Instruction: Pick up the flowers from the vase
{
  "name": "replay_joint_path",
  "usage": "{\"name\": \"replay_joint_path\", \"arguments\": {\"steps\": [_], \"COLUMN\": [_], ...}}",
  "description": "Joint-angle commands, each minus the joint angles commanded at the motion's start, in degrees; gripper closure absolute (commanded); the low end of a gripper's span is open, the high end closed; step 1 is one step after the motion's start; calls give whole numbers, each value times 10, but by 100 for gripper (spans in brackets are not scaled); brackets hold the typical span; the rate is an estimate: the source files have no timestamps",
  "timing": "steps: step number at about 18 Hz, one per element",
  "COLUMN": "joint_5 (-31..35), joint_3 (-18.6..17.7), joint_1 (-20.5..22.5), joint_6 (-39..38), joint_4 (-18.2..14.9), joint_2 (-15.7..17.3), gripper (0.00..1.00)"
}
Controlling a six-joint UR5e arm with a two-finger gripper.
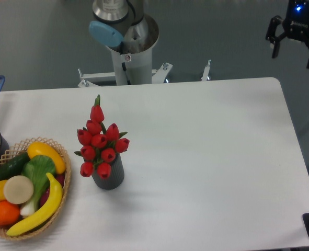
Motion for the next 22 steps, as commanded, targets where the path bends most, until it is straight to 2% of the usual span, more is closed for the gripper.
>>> {"name": "replay_joint_path", "arguments": {"steps": [5, 11, 15, 22], "joint_5": [1, -25, -79, -135], "joint_3": [0, -24, -36, -54], "joint_1": [0, 1, 3, 0], "joint_6": [-1, -12, -95, -178], "joint_4": [0, 1, 11, 21], "joint_2": [0, 4, 4, 4], "gripper": [0, 0, 0, 0]}}
